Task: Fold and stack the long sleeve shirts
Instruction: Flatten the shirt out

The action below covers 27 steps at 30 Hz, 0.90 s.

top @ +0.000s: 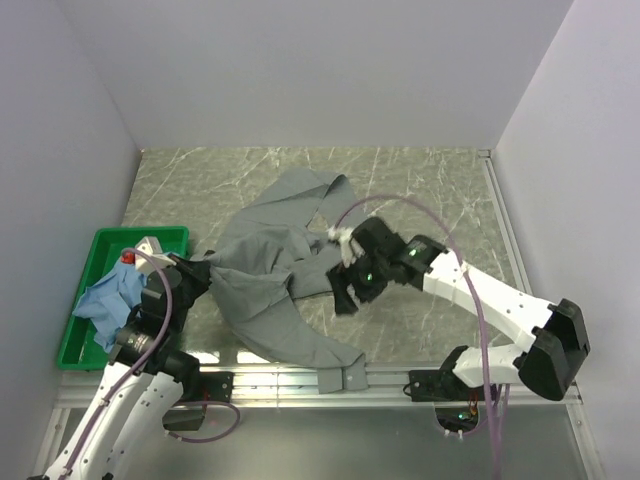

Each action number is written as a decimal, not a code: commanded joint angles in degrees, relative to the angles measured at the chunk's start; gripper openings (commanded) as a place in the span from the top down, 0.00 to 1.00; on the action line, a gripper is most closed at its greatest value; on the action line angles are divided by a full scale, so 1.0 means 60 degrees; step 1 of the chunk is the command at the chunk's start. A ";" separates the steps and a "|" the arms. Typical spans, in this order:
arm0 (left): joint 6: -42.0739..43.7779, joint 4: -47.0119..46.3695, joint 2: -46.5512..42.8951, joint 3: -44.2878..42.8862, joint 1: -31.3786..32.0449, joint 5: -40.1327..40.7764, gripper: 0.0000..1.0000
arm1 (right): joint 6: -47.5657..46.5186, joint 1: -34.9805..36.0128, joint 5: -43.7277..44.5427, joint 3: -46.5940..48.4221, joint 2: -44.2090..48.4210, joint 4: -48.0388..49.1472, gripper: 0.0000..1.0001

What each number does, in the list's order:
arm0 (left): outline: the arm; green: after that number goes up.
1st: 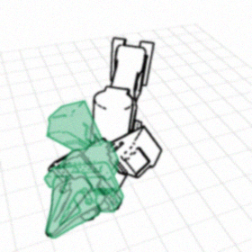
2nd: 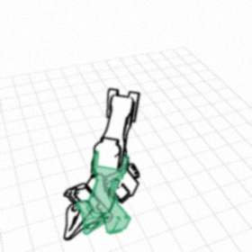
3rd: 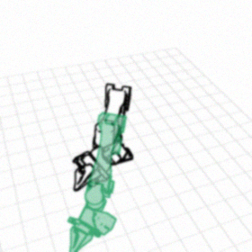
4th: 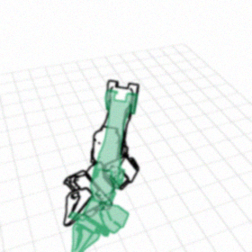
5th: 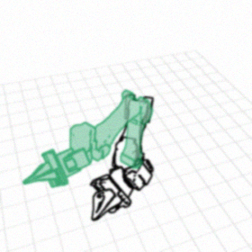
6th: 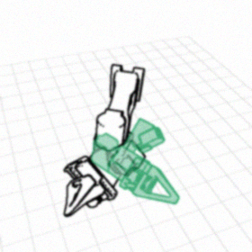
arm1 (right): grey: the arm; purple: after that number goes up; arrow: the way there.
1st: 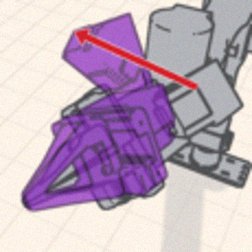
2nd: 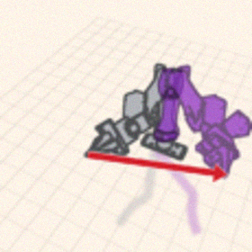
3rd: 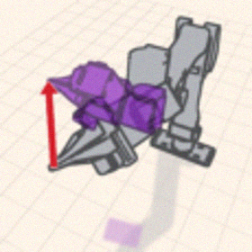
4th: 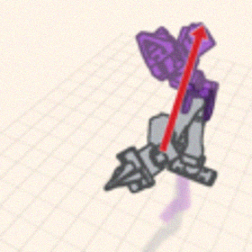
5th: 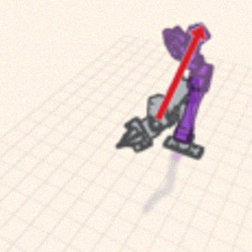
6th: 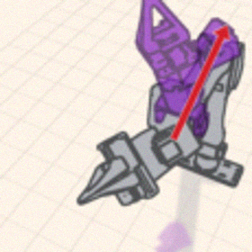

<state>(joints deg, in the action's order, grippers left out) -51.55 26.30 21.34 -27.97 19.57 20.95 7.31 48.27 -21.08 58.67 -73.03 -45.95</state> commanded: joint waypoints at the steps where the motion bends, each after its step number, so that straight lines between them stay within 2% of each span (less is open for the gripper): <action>1: 0.0461 0.0332 0.0090 -0.0349 -0.0025 0.0112 0.93 | 0.1370 -0.1578 0.1957 0.1016 -0.0175 0.0596 0.21; 4: 0.0754 0.0304 -0.0026 -0.0305 -0.0025 -0.0034 0.94 | 0.2850 -0.2490 0.2779 0.0900 -0.0322 0.1517 0.13; 5: 0.0784 0.0303 -0.0143 -0.0305 -0.0025 -0.0006 0.94 | 0.3680 -0.2566 0.3361 0.0842 -0.0439 0.1681 0.12; 9: 0.0945 0.0259 -0.0451 -0.0232 -0.0025 0.0024 0.93 | 0.5356 -0.2611 0.5149 0.1016 -0.1024 0.2121 0.11; 13: 0.0959 0.0215 -0.0598 -0.0158 -0.0025 0.0024 0.93 | 0.6719 -0.2625 0.6601 0.1718 -0.1976 0.1422 0.11; 16: 0.0945 0.0215 -0.0555 -0.0158 -0.0025 0.0112 0.93 | 0.7990 -0.2625 0.7554 0.2567 -0.3014 0.0574 0.18; 23: 0.1048 0.0230 -0.0510 -0.0202 -0.0039 0.0009 0.93 | 0.9181 -0.2640 0.8142 0.4953 -0.4964 -0.1274 0.27; 27: 0.1018 0.0201 -0.0656 -0.0158 -0.0025 -0.0034 0.93 | 0.9372 -0.2655 0.8216 0.5499 -0.5698 -0.2052 0.31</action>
<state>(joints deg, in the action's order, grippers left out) -46.35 28.67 18.46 -27.99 19.57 20.86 59.44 32.36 24.32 88.84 -105.47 -51.24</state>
